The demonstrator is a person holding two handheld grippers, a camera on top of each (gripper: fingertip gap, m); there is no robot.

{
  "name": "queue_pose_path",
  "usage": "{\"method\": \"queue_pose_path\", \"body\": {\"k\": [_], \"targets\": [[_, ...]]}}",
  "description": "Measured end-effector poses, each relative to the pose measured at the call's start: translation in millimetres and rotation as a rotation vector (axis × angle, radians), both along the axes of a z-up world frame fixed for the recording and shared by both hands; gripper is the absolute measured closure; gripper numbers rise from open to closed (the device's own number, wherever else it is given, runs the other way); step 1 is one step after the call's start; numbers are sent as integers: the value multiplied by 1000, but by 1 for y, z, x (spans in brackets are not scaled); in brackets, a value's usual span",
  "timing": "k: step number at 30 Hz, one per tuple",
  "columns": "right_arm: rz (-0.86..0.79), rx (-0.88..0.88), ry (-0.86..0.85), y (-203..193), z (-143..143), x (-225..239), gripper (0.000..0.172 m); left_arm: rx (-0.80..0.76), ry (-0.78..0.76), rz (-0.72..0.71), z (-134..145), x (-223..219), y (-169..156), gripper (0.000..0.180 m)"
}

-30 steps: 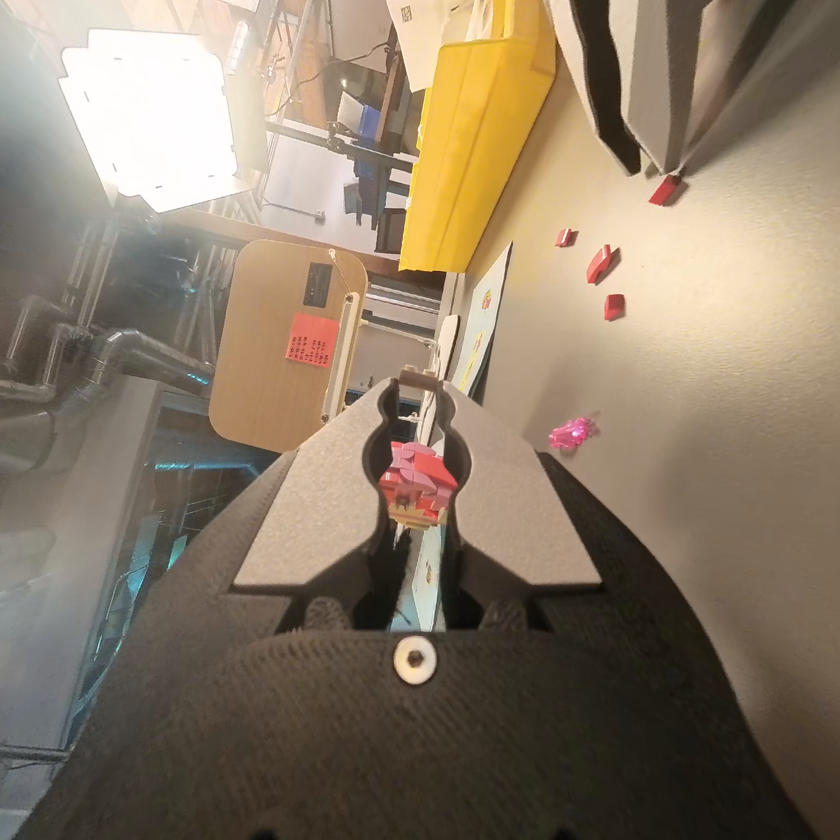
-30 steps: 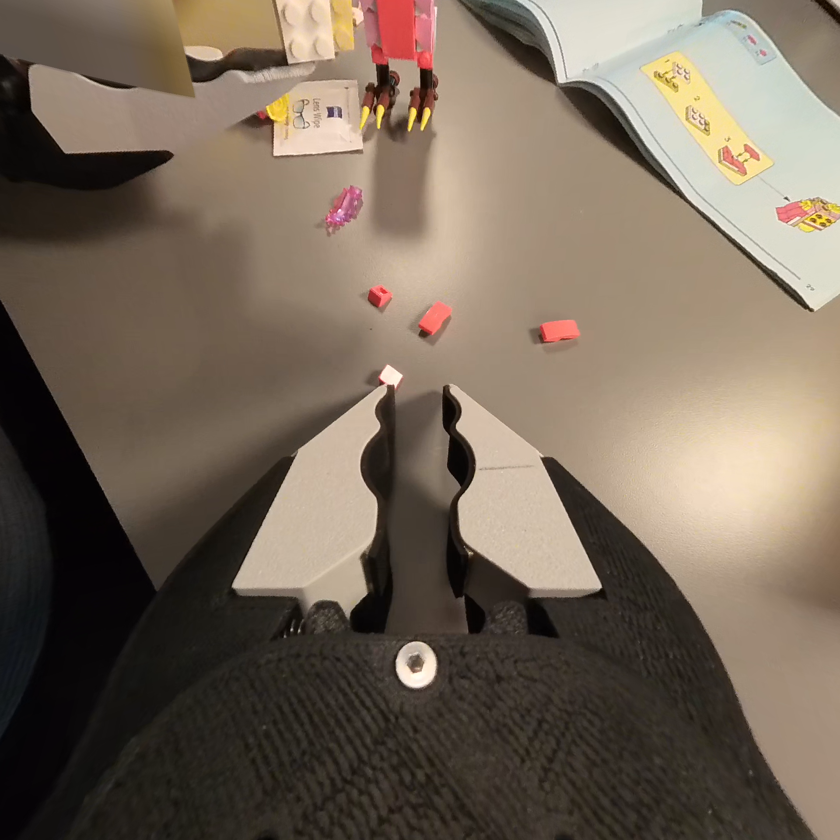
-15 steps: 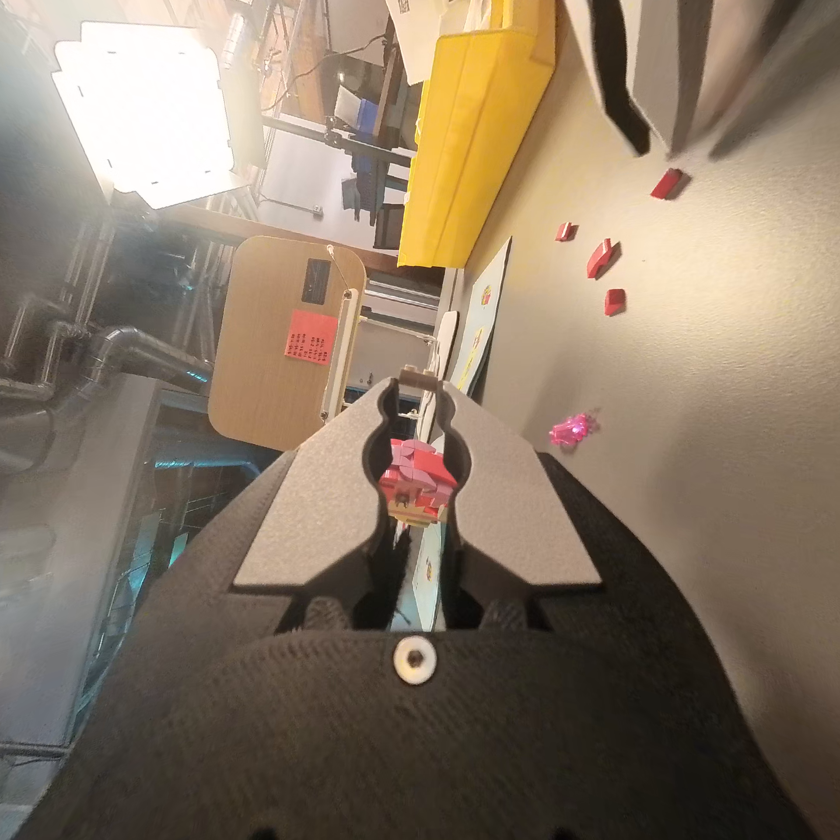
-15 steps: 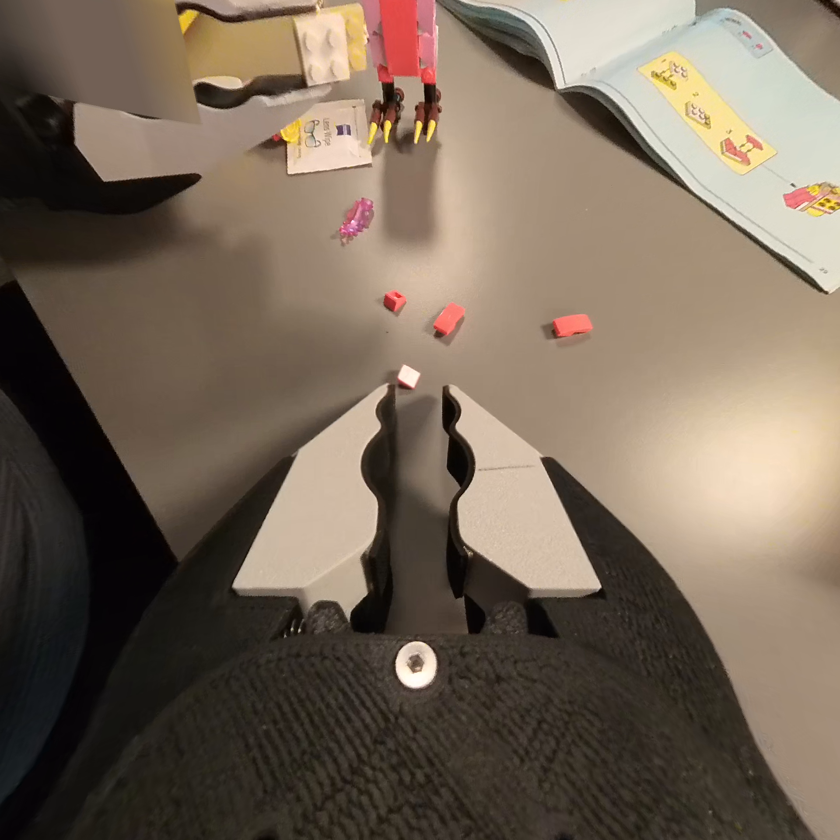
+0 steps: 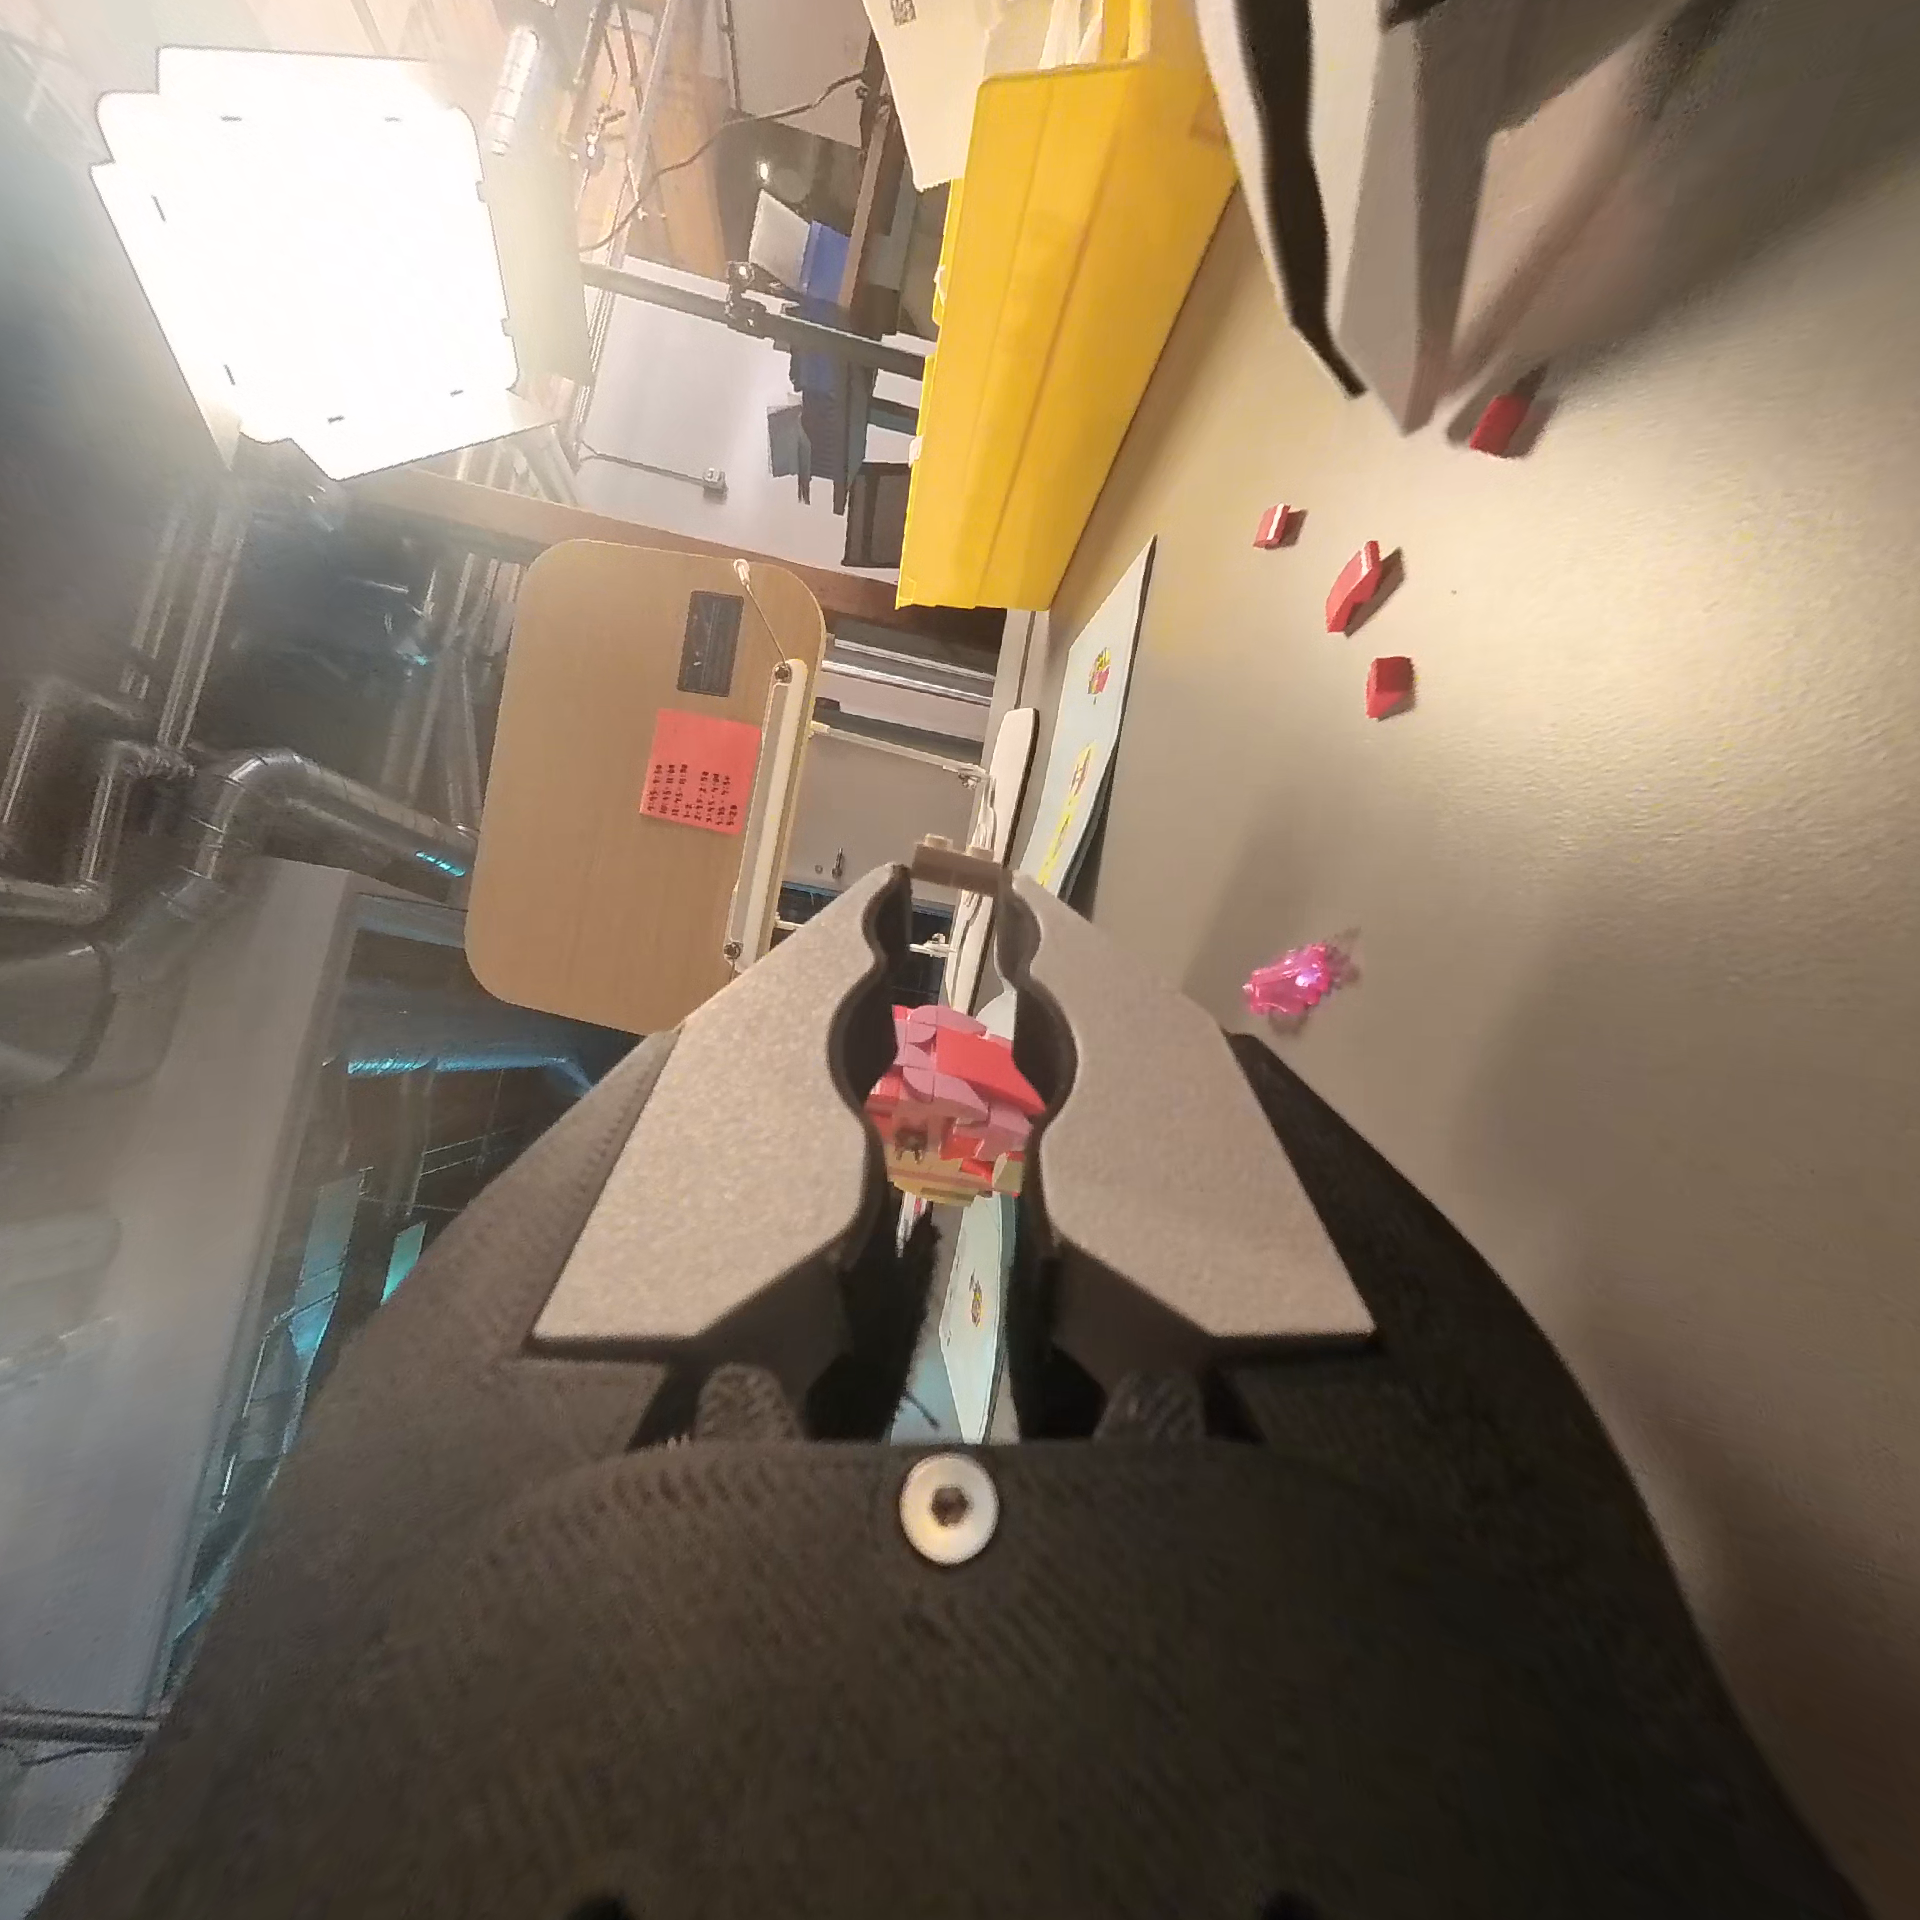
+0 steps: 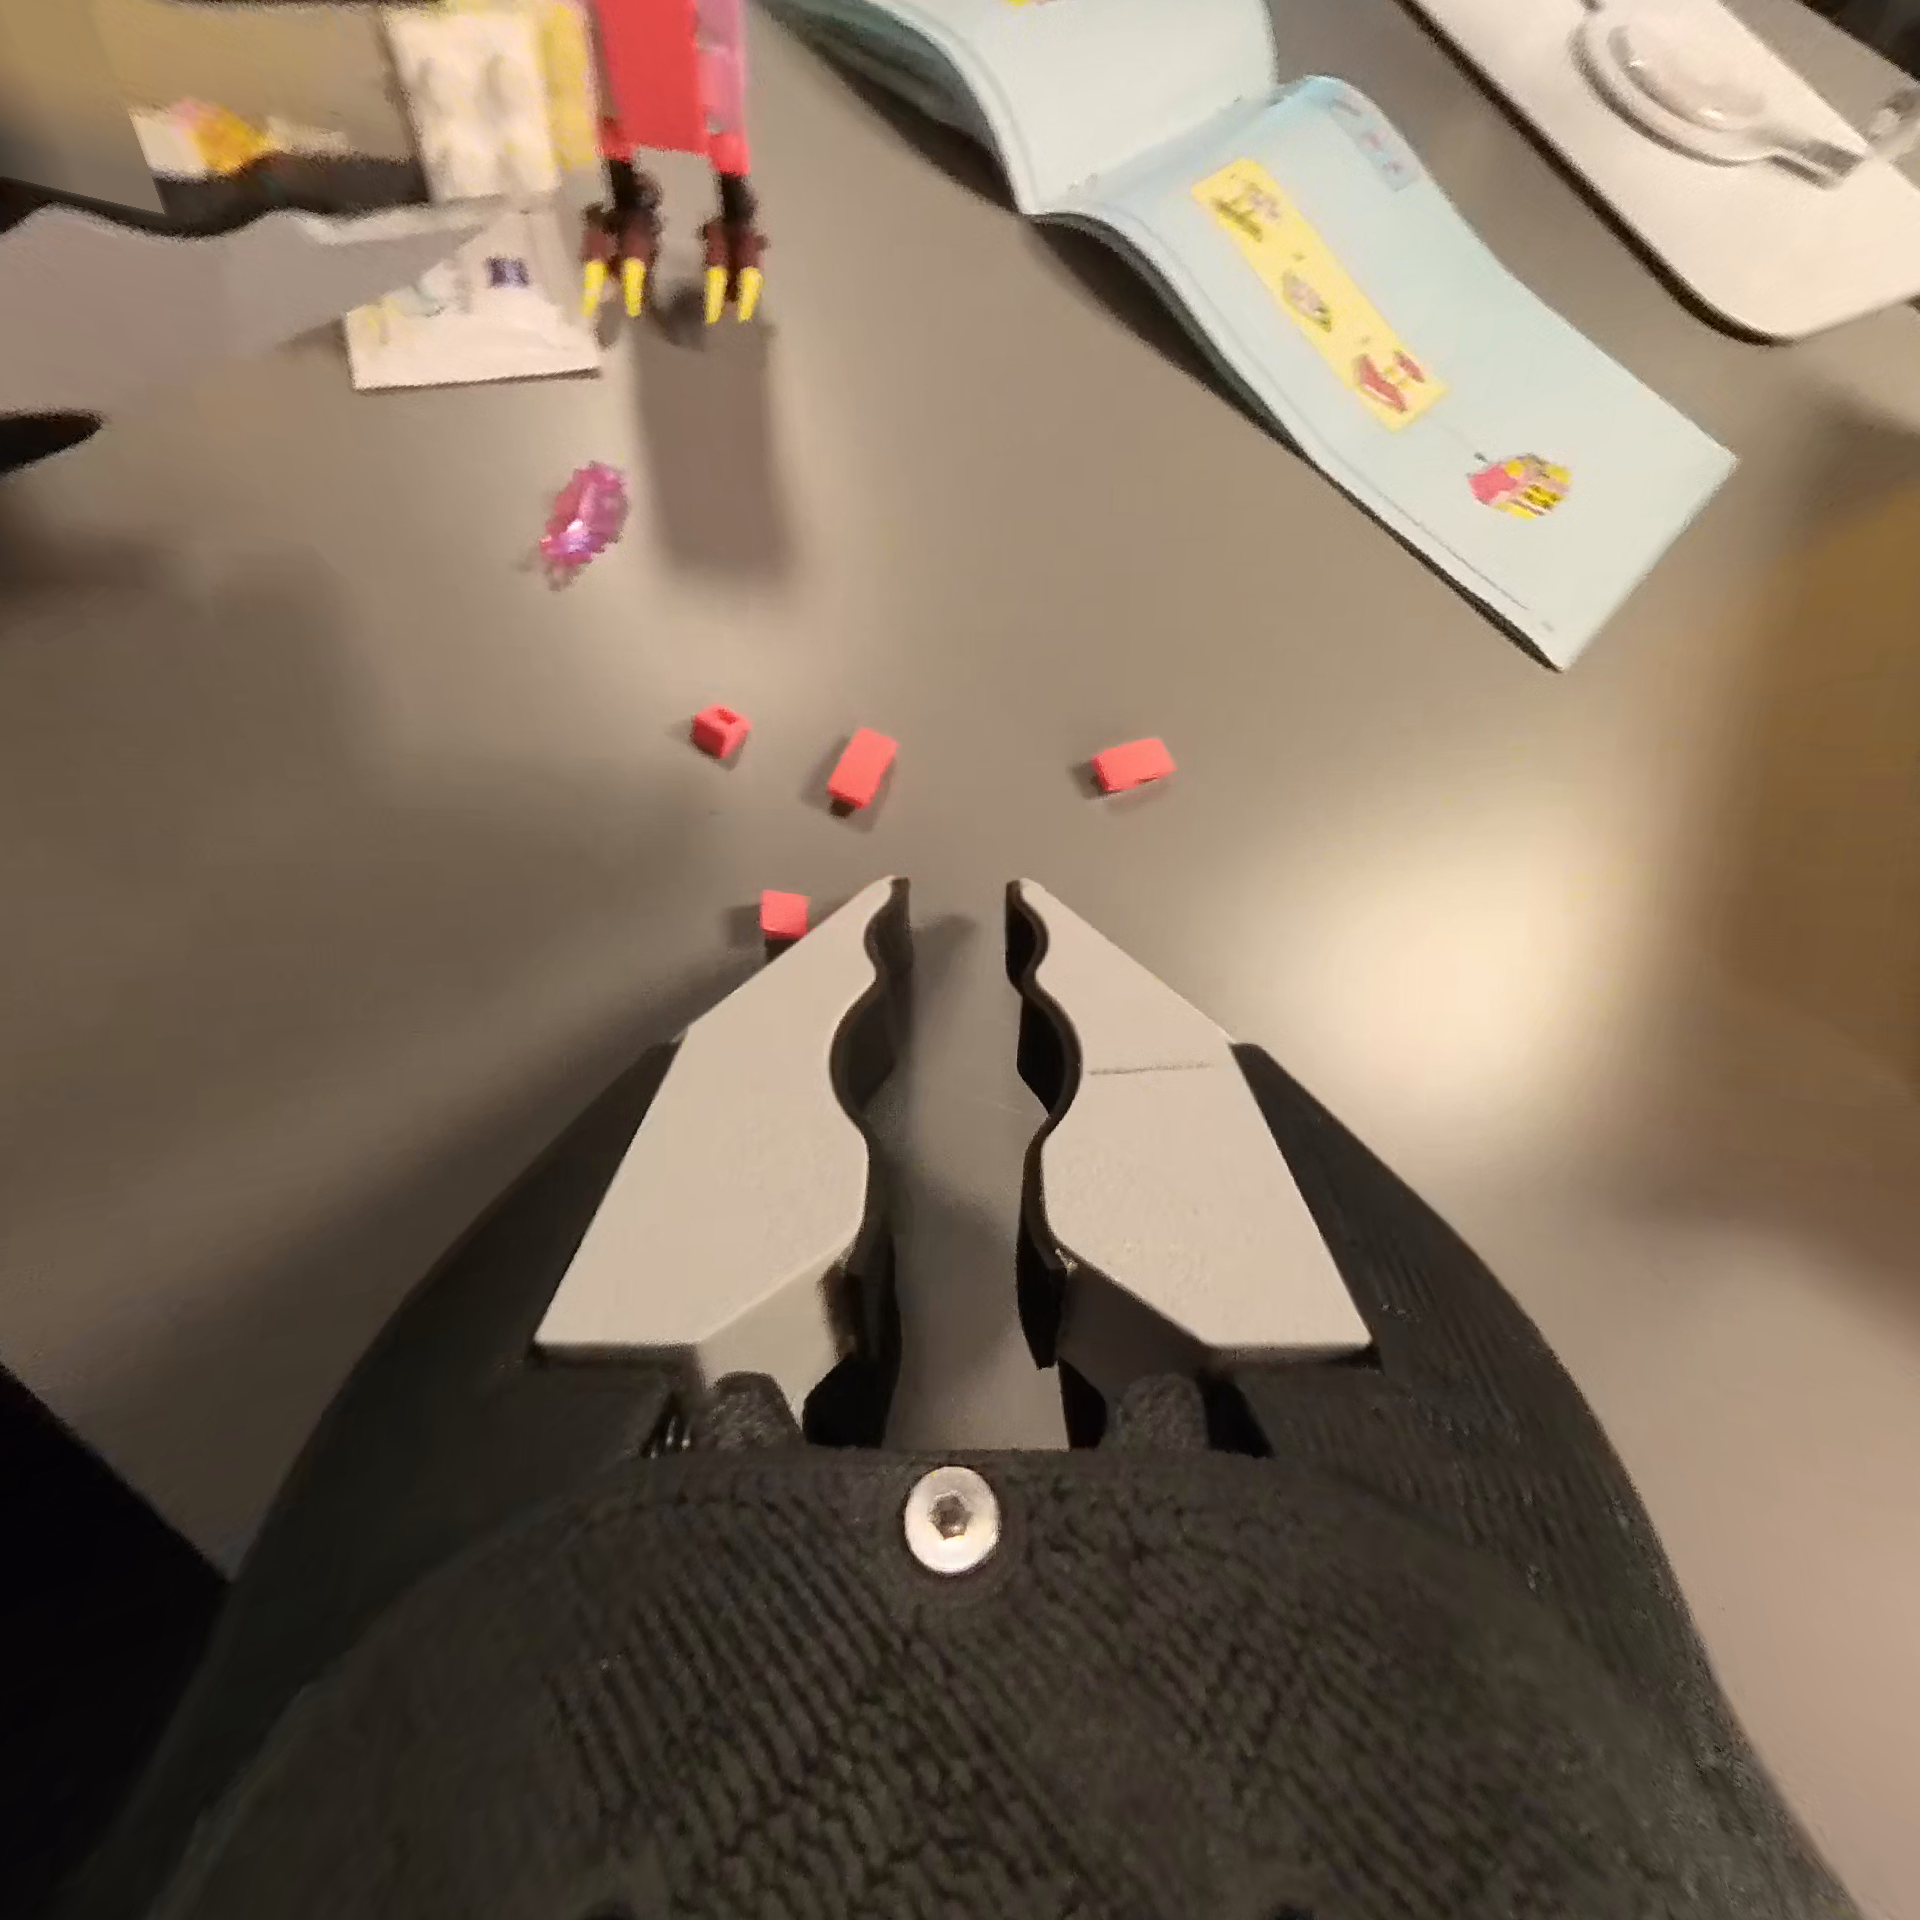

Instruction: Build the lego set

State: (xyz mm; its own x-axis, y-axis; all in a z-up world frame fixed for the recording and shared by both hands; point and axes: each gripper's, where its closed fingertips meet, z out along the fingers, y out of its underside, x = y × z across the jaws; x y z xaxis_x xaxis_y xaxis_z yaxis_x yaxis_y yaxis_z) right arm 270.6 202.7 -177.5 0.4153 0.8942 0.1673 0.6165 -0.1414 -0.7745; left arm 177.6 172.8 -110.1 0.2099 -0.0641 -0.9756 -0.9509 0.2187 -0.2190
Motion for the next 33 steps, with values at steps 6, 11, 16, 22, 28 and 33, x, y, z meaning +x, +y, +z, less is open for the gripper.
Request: {"method": "queue_pose_path", "body": {"k": [6,11,16,22,28,33], "targets": [[-103,-193,99,-21,7,-1,148,-6,1,0,-1,0,0,166],[-89,-99,-24,-26,-3,-1,146,-8,0,-4,-1,1,0,167],[-156,-36,-57,-10,-2,6,147,-7,-1,-2,0,0,0,166],[-171,-99,10,-18,1,1,155,-9,0,-8,-1,2,-1,167],[-213,-117,22,-14,1,-1,158,-1,19,-9,-1,3,-1,166],[-220,-138,6,-15,-3,-2,158,9,49,-11,-3,6,-2,166]]}}
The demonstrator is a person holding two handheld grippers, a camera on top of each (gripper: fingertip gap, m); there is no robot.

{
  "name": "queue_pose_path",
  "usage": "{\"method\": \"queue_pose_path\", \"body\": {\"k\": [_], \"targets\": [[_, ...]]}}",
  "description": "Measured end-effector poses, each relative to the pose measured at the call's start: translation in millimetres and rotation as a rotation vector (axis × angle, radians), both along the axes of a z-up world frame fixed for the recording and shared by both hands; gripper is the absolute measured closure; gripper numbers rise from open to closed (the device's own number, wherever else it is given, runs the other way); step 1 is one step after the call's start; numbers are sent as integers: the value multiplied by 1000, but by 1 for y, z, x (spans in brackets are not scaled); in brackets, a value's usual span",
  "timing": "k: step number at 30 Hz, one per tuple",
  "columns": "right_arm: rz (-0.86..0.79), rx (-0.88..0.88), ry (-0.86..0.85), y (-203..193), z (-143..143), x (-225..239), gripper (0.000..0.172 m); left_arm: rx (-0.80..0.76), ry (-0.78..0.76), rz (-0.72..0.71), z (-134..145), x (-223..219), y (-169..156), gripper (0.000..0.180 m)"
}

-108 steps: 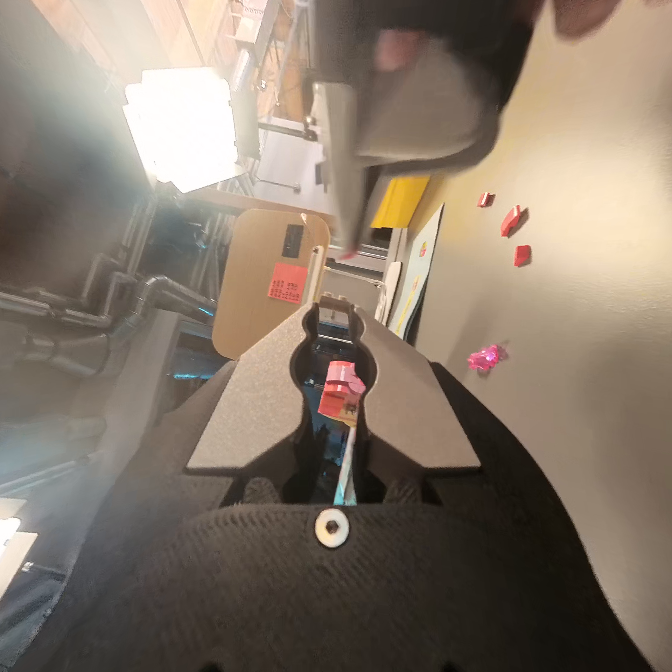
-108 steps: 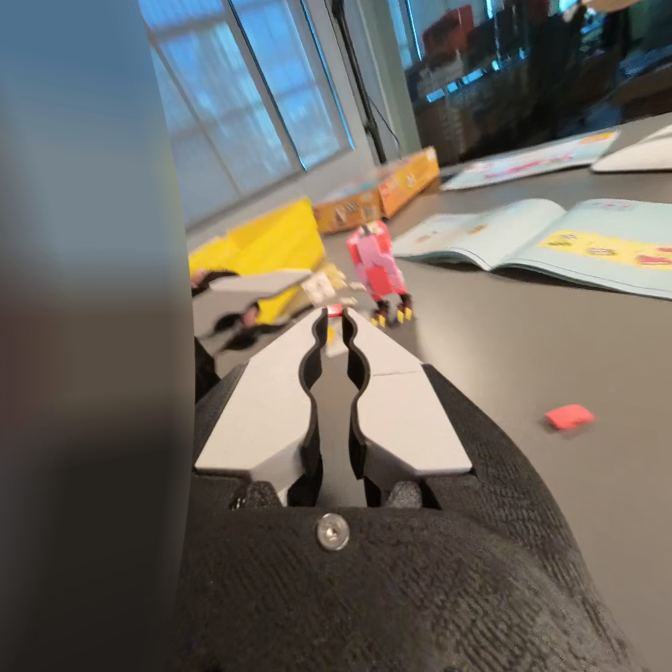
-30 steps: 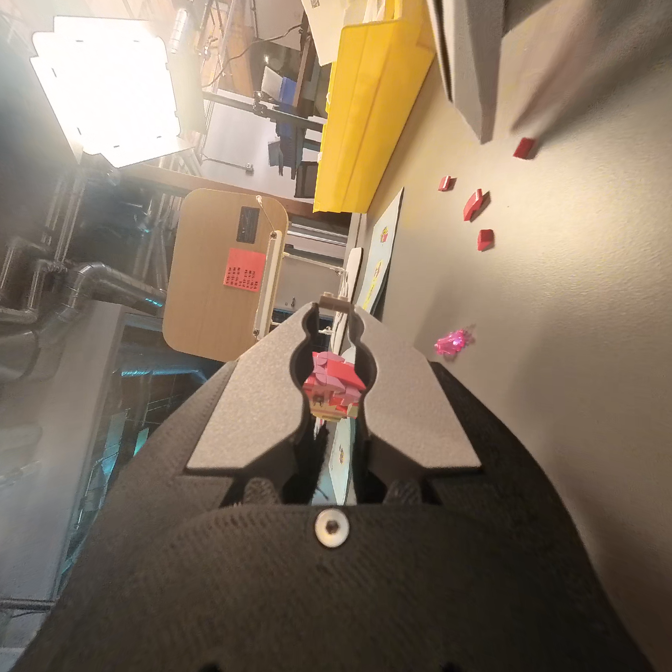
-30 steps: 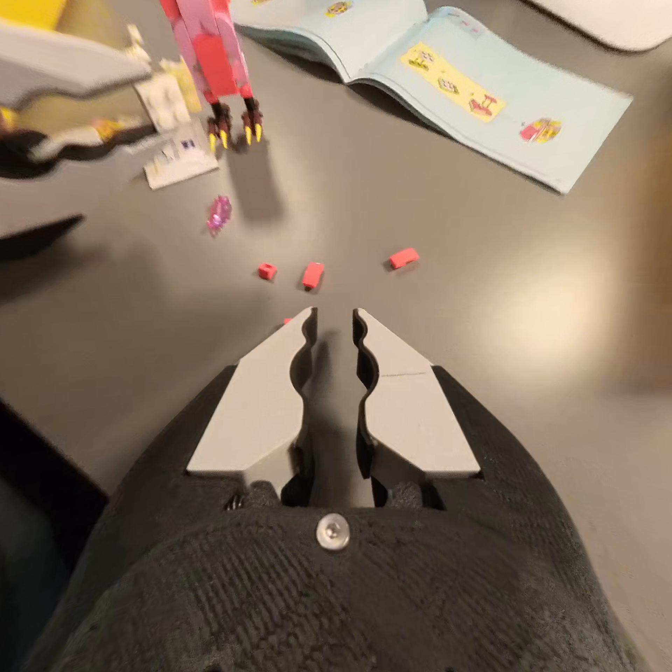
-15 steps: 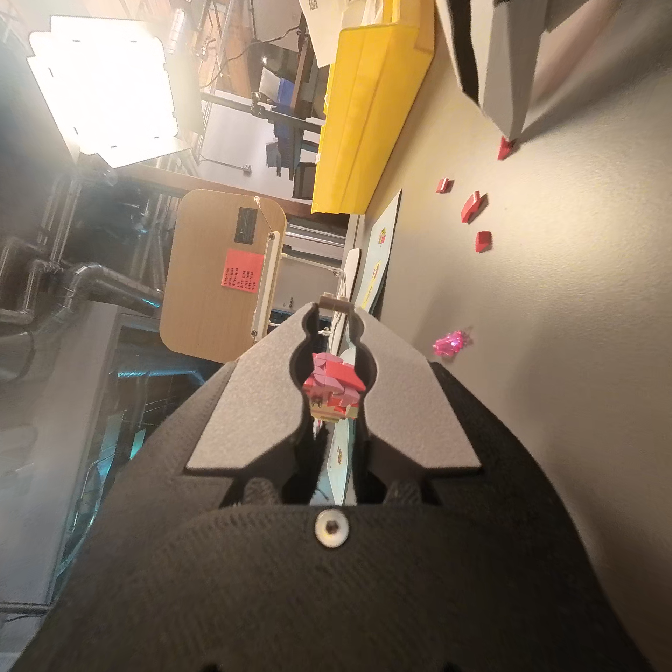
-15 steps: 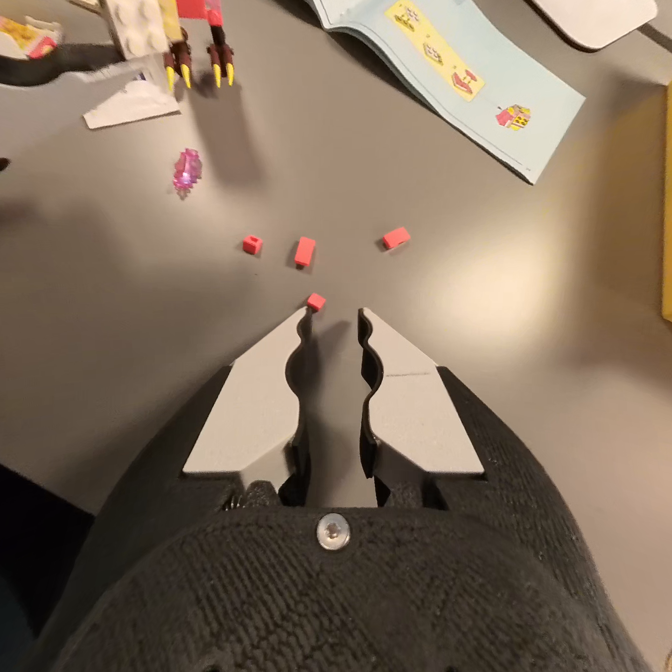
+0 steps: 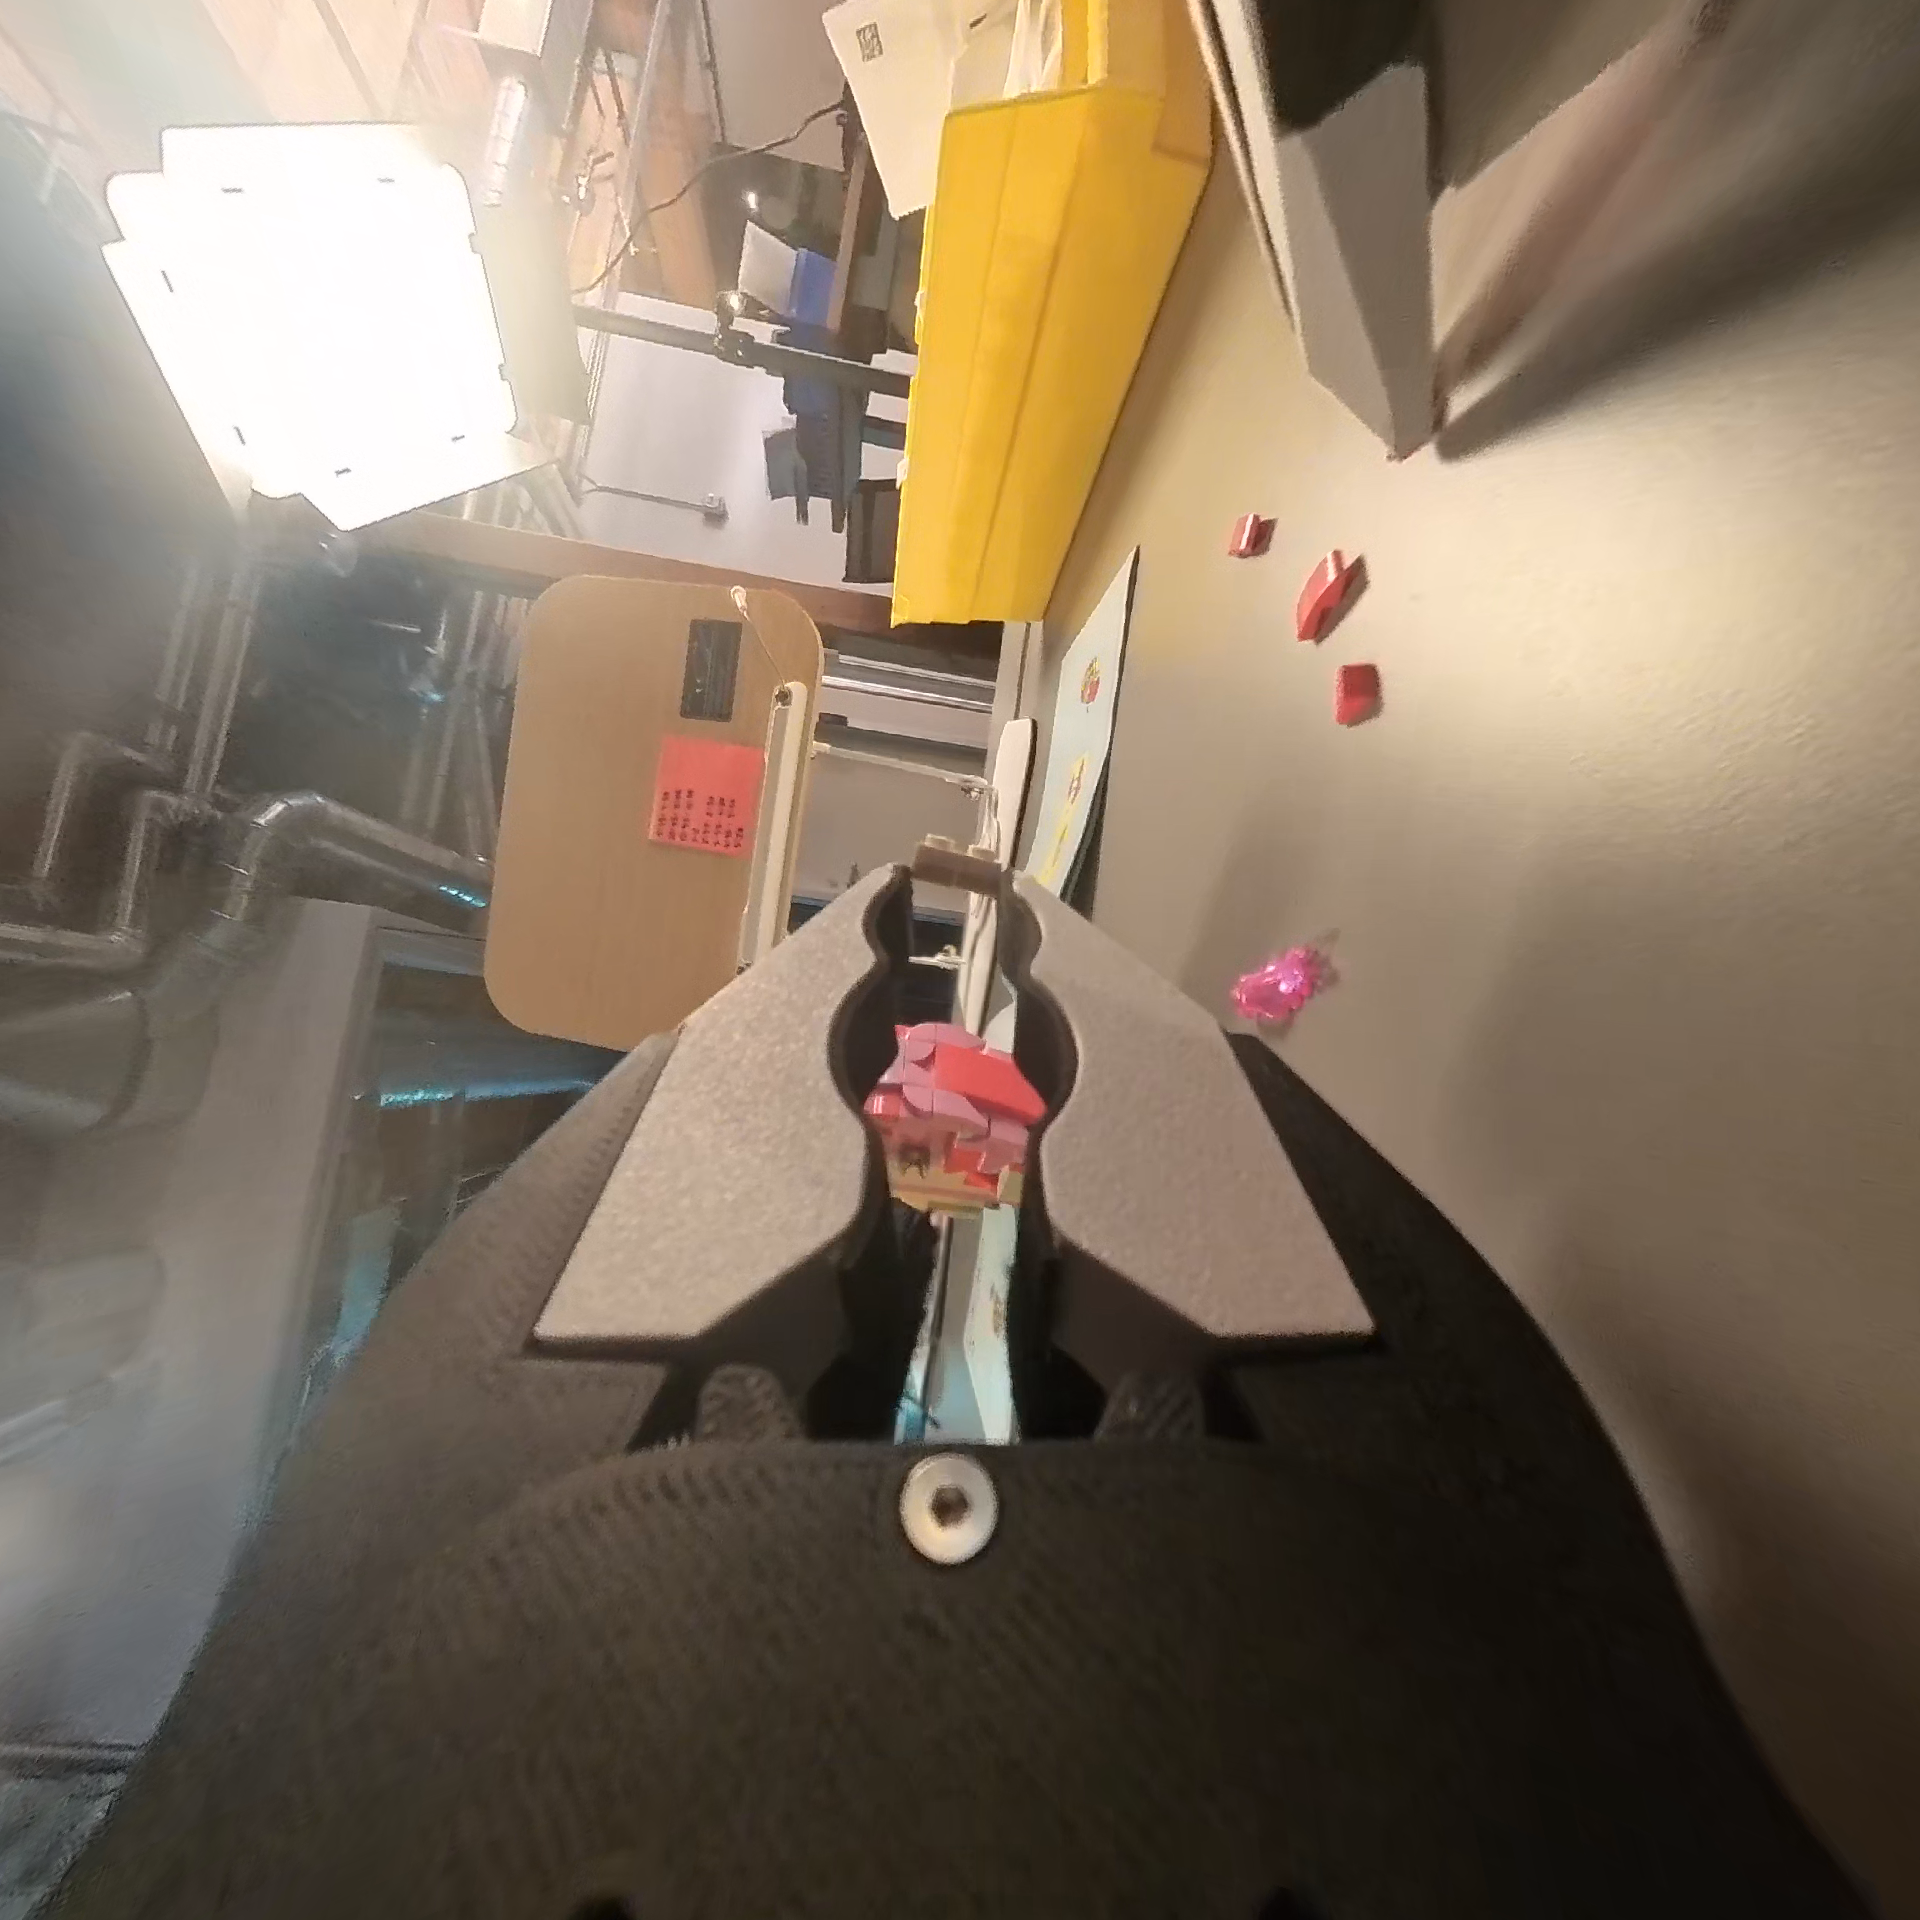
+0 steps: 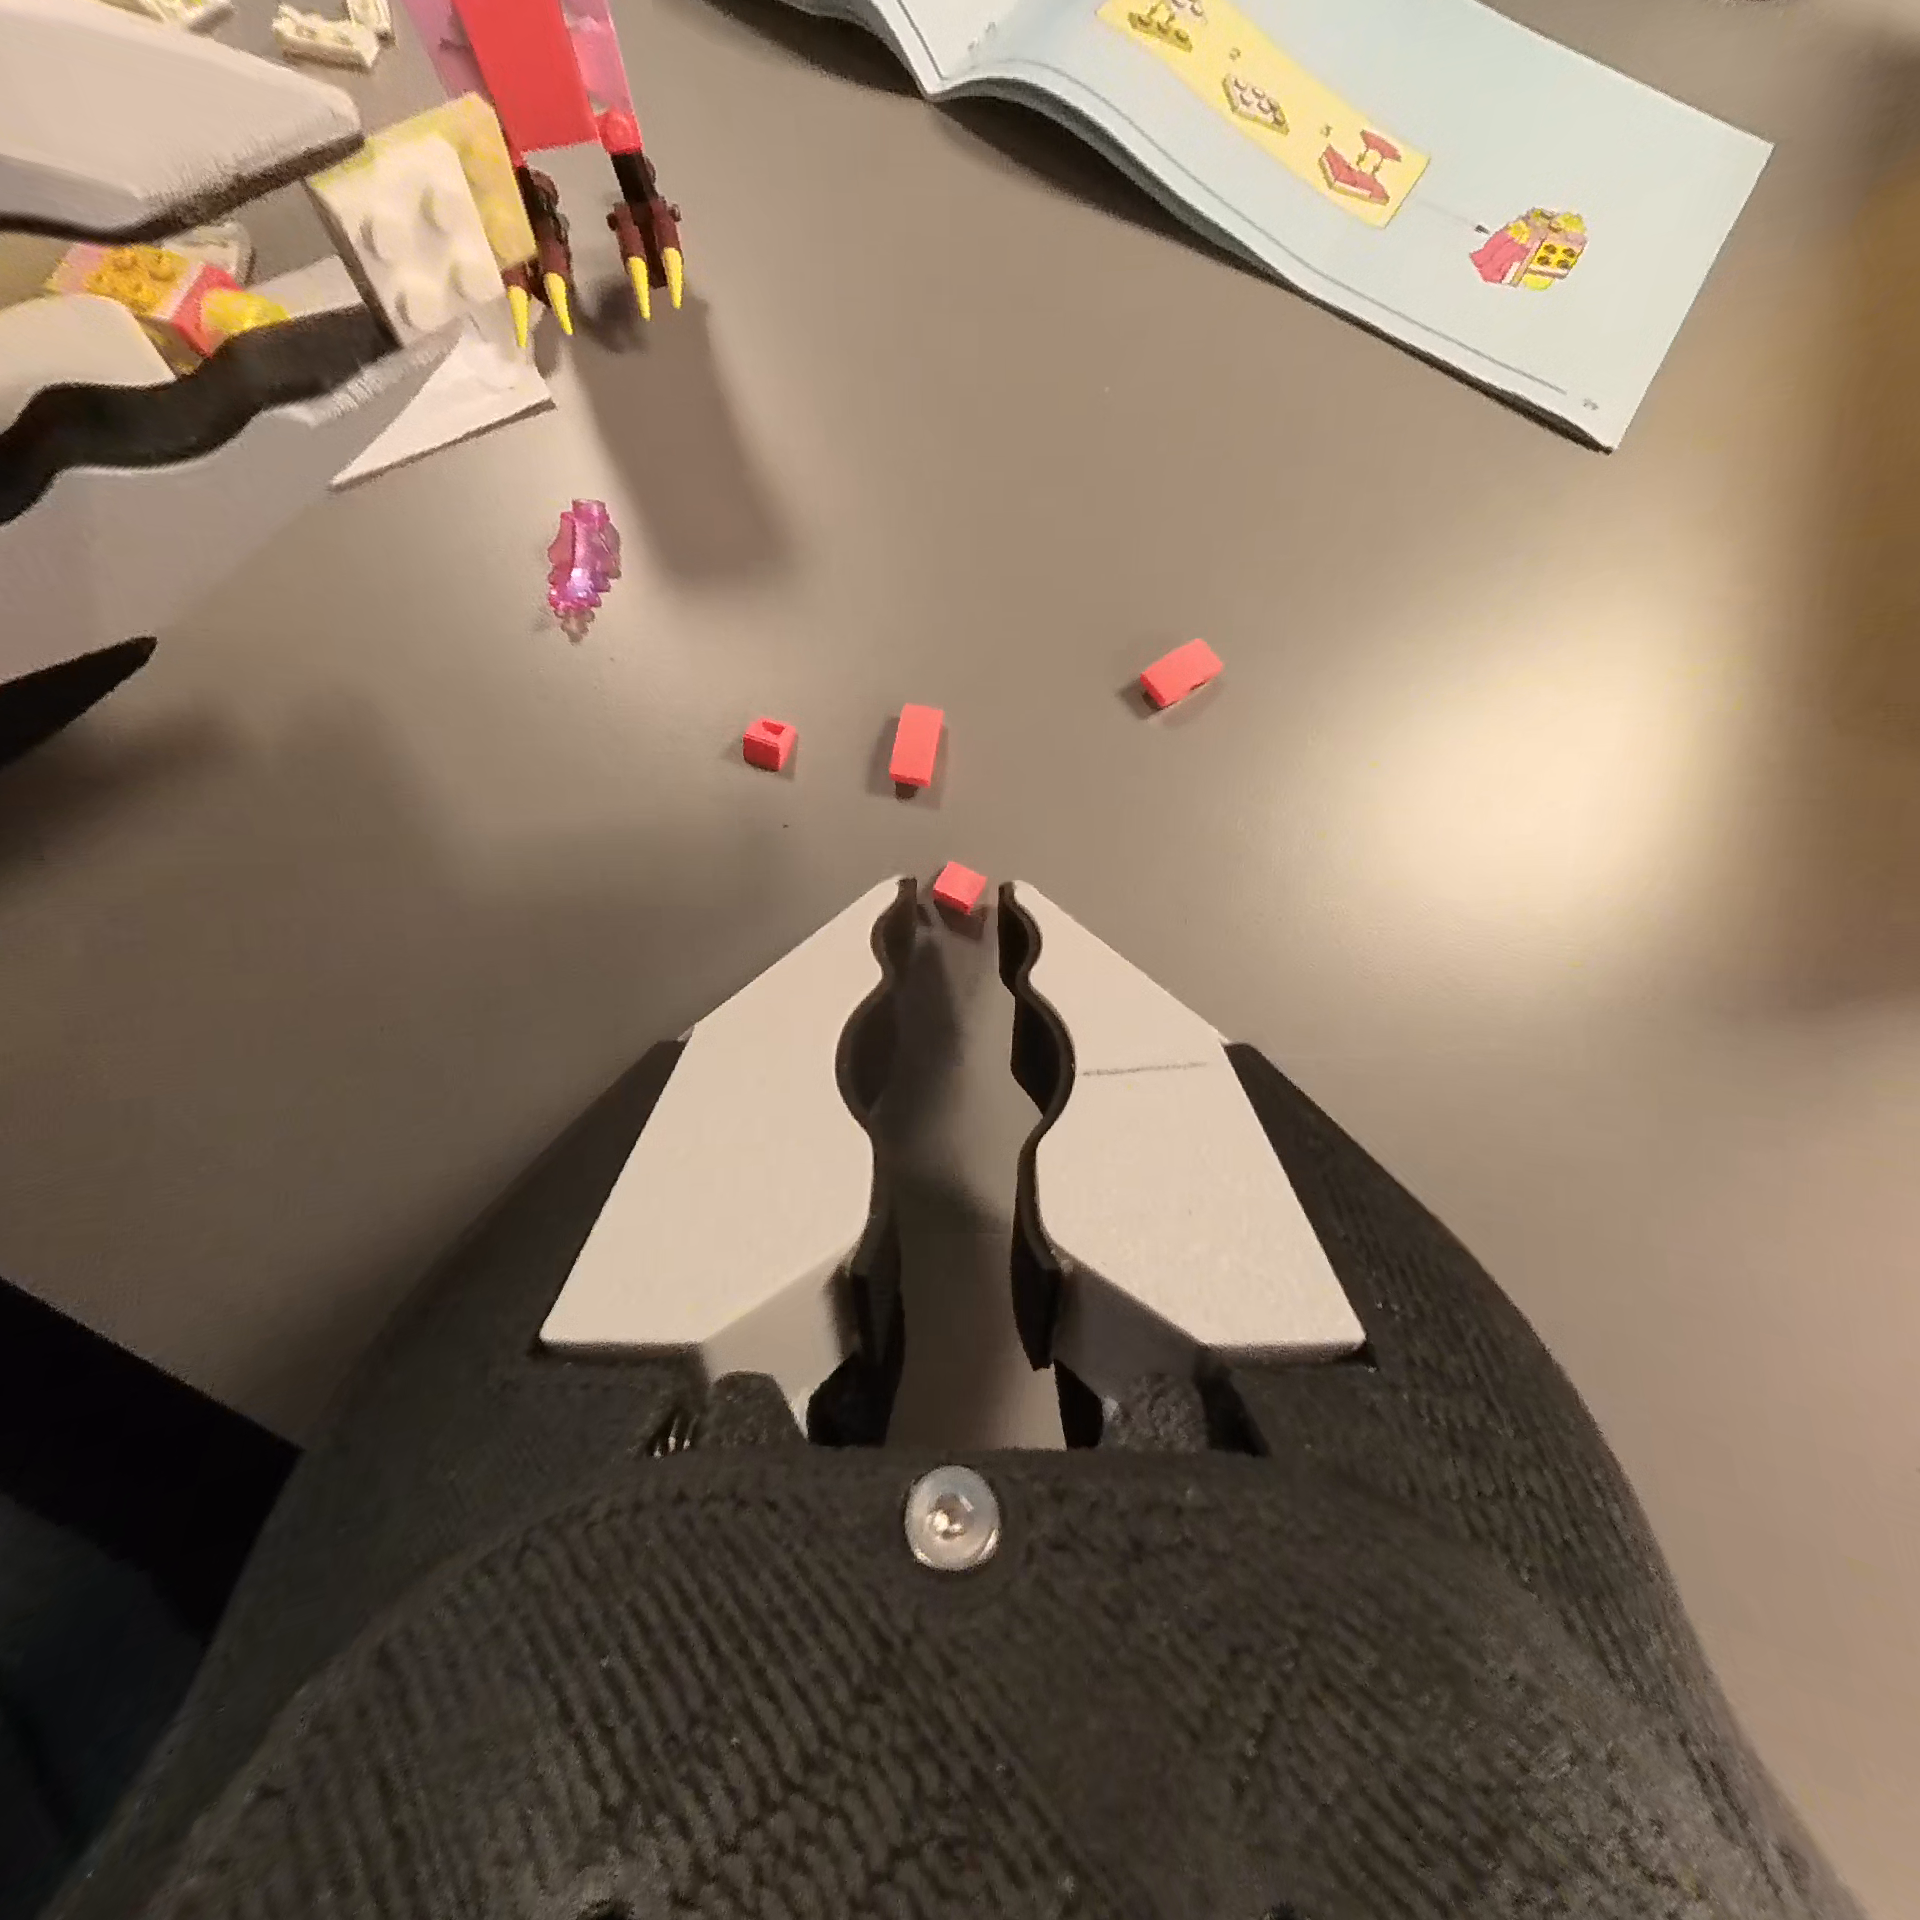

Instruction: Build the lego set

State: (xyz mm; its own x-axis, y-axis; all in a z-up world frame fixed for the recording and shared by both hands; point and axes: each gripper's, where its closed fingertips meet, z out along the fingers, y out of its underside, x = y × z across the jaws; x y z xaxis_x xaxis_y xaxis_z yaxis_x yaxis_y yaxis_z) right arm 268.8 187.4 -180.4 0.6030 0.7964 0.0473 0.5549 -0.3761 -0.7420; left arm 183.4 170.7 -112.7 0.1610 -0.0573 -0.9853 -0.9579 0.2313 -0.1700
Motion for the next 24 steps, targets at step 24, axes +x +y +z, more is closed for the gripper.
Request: {"method": "queue_pose_path", "body": {"k": [24], "targets": [[-39,-705,1361,-27,90,-69,167,140,11,32,20,6,-8,167]]}}
